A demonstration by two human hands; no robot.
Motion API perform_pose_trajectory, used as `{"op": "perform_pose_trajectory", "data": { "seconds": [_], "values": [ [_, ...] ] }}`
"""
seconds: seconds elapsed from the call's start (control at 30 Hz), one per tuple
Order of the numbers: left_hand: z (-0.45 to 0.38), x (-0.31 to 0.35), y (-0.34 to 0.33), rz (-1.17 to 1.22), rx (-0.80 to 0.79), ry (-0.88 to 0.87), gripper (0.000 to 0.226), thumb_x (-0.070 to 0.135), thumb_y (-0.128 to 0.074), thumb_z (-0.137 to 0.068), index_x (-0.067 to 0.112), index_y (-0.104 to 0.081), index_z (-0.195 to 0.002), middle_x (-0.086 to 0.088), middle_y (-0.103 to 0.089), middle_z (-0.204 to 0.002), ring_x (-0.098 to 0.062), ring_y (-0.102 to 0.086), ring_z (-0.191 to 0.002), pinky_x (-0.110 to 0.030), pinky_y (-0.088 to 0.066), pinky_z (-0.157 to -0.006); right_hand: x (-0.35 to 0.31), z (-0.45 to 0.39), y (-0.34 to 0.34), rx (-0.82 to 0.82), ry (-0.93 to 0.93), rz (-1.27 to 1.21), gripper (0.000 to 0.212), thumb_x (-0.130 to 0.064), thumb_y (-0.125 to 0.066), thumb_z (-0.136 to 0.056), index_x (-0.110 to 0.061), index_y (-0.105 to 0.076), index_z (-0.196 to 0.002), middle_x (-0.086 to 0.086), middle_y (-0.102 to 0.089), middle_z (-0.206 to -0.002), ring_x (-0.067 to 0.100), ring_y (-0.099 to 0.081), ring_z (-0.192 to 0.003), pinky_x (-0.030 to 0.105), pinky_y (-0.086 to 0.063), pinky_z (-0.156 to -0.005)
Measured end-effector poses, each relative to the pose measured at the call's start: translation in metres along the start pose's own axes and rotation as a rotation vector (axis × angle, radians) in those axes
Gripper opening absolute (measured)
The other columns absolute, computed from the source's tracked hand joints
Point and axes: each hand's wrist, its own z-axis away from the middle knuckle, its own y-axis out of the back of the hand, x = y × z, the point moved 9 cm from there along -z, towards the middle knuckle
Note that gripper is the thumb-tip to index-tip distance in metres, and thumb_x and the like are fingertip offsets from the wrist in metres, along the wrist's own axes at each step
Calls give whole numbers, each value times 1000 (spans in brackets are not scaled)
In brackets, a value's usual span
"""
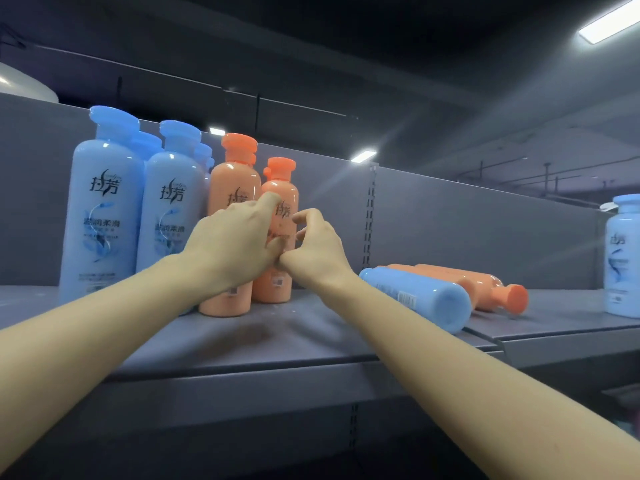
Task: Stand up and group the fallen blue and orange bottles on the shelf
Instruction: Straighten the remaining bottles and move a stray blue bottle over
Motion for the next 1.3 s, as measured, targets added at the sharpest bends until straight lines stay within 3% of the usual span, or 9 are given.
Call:
{"op": "perform_pose_trajectory", "data": {
  "seconds": [0.17, 0.37, 0.5, 0.73, 0.87, 1.03, 1.2, 1.3],
  "values": [
    [-7, 23, -8, -26, -41, -38, 44, 34, -50, -90, 19, -39, -130, -2, -62, -116, -31, -56, -108, -37, -44, -77, 13, 7, 26, 29, -6, 66, 54, -11, -63, -81, -17, -40, -130, 6, -44, -119, 19, -45, -95, 28, -41, -81],
    [-10, 56, -24, -12, -61, -126, 43, 36, -47, -92, 20, -39, -132, -2, -62, -114, -30, -58, -105, -38, -46, -76, 27, 14, 58, 77, -16, 181, 53, -18, -63, -84, -15, -40, -131, 5, -43, -118, 18, -44, -96, 28, -41, -84],
    [-17, 76, -35, -2, -81, -159, 44, 37, -46, -93, 20, -39, -132, -3, -62, -114, -30, -57, -106, -37, -45, -76, 37, 16, 80, 113, -23, 299, 50, -17, -62, -84, -13, -44, -129, 10, -45, -124, 24, -50, -110, 29, -39, -87],
    [-25, 105, -62, -26, -154, -186, 39, 38, -48, -90, 15, -45, -121, -4, -63, -107, -31, -59, -99, -38, -49, -77, 63, 17, 110, 123, -98, 450, 46, -16, -62, -81, -14, -48, -125, 11, -48, -122, 27, -48, -115, 31, -41, -88],
    [-29, 119, -72, -34, -174, -198, 37, 36, -47, -92, 16, -45, -123, -2, -62, -109, -29, -59, -99, -31, -38, -69, 73, 16, 121, 119, -137, 507, 45, -15, -60, -81, -14, -48, -124, 11, -50, -121, 30, -47, -116, 33, -41, -90],
    [-32, 124, -86, -33, -220, -199, 40, 37, -47, -92, 14, -42, -125, -4, -62, -108, -29, -59, -98, -32, -38, -67, 86, 15, 123, 66, -210, 541, 43, -17, -58, -82, -14, -49, -124, 10, -49, -126, 29, -44, -120, 34, -42, -90],
    [-29, 114, -101, -40, -253, -179, 39, 35, -47, -92, 13, -41, -124, -4, -61, -110, -28, -59, -98, -32, -39, -67, 96, 12, 116, -14, -287, 659, 34, -16, -57, -80, -12, -51, -114, 8, -53, -116, 28, -49, -107, 31, -41, -74],
    [-29, 111, -105, -33, -275, -173, 40, 35, -48, -92, 11, -42, -123, -5, -61, -109, -27, -58, -98, -31, -38, -65, 98, 14, 110, -120, -340, 766, 19, -17, -57, -81, -10, -52, -98, 4, -54, -89, 23, -51, -80, 27, -36, -57]
  ]
}}
